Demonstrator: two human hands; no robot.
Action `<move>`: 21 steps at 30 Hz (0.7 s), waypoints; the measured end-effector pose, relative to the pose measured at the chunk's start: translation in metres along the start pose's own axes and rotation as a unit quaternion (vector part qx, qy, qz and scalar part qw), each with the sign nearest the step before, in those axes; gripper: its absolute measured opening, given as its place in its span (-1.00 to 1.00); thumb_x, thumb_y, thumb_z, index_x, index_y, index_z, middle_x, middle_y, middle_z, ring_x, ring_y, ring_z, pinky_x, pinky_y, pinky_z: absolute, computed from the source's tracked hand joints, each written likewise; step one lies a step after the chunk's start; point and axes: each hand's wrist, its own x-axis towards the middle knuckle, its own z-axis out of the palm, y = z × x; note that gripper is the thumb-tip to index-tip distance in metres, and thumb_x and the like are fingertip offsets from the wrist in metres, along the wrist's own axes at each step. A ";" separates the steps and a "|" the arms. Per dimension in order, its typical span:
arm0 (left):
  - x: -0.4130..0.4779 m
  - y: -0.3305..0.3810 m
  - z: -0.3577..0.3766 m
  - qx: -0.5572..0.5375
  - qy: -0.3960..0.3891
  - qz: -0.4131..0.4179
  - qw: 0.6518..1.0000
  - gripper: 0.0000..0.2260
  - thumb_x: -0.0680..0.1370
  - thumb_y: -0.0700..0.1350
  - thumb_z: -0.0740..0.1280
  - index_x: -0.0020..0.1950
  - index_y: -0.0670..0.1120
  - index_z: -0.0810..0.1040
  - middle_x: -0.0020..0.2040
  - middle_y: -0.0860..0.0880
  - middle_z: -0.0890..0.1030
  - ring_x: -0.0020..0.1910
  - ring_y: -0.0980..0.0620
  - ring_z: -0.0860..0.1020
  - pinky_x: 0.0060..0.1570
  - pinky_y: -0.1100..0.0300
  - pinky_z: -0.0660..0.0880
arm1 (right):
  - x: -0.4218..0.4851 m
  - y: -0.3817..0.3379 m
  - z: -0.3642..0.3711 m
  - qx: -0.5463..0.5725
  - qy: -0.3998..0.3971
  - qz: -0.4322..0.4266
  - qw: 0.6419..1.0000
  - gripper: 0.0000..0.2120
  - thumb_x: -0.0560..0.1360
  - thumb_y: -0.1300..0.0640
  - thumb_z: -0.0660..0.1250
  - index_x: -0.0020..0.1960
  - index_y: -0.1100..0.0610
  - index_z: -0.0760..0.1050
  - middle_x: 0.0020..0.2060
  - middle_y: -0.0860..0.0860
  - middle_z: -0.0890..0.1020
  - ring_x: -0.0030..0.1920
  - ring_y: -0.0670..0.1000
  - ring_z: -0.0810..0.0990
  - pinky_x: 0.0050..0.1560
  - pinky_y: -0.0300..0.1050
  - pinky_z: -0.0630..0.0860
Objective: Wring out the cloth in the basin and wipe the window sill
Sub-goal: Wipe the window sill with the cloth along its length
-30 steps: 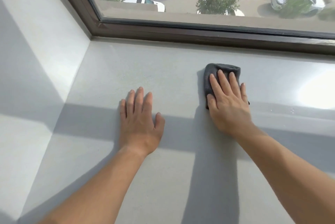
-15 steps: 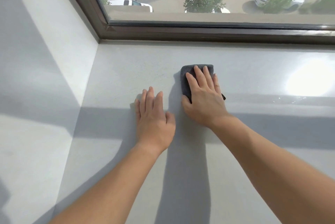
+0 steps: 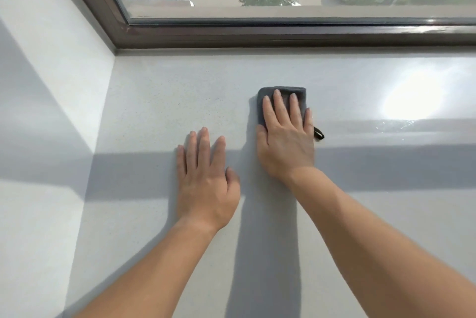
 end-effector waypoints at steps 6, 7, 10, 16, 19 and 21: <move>-0.007 0.005 -0.001 -0.004 -0.003 0.000 1.000 -0.43 0.53 -0.02 0.02 0.56 -0.04 0.20 0.62 -0.15 0.06 0.60 -0.13 -0.10 0.54 -0.16 -0.13 | -0.022 0.064 -0.017 -0.038 -0.053 -0.056 0.996 -0.42 0.64 -0.08 -0.11 0.64 -0.04 -0.08 0.63 -0.11 -0.09 0.61 0.00 -0.20 0.58 0.09 -0.25; -0.008 0.006 -0.002 -0.005 -0.007 -0.003 1.000 -0.43 0.53 -0.01 0.02 0.56 -0.04 0.18 0.62 -0.15 0.04 0.60 -0.12 -0.12 0.54 -0.16 -0.14 | -0.024 0.082 -0.023 -0.033 -0.054 0.005 0.998 -0.43 0.65 -0.08 -0.11 0.64 -0.03 -0.10 0.63 -0.10 -0.12 0.61 0.00 -0.22 0.58 0.10 -0.26; -0.009 0.009 -0.006 -0.009 -0.004 -0.004 1.000 -0.42 0.53 0.00 -0.02 0.57 -0.04 0.18 0.62 -0.15 0.04 0.60 -0.13 -0.12 0.54 -0.16 -0.16 | -0.027 0.079 -0.027 -0.021 -0.039 0.132 0.990 -0.41 0.65 -0.06 -0.09 0.64 -0.02 -0.15 0.63 -0.09 -0.17 0.60 0.02 -0.27 0.57 0.12 -0.27; -0.010 0.007 -0.012 -0.054 0.030 0.010 0.998 -0.43 0.47 -0.09 -0.03 0.47 -0.06 0.40 0.58 -0.16 0.20 0.58 -0.17 0.05 0.54 -0.14 -0.11 | -0.076 0.006 0.000 0.009 -0.001 -0.140 0.990 -0.45 0.62 -0.02 0.05 0.59 0.05 0.20 0.59 0.00 0.20 0.61 0.11 0.07 0.56 0.19 0.02; -0.010 0.007 -0.014 -0.058 0.010 0.012 0.998 -0.47 0.52 -0.07 0.00 0.50 -0.02 0.33 0.60 -0.13 0.13 0.60 -0.11 -0.03 0.54 -0.07 -0.20 | -0.079 0.053 -0.007 -0.010 0.007 -0.085 0.996 -0.44 0.63 -0.03 0.01 0.61 0.06 0.16 0.60 0.01 0.17 0.61 0.10 0.05 0.57 0.19 0.00; -0.011 0.008 -0.016 -0.058 0.003 0.013 0.998 -0.48 0.55 -0.03 0.00 0.51 -0.02 0.29 0.61 -0.12 0.08 0.60 -0.09 -0.09 0.53 -0.05 -0.25 | -0.077 0.085 -0.019 -0.007 -0.006 0.017 1.000 -0.42 0.63 -0.05 -0.05 0.63 0.02 0.04 0.63 -0.03 0.04 0.62 0.06 -0.08 0.59 0.16 -0.12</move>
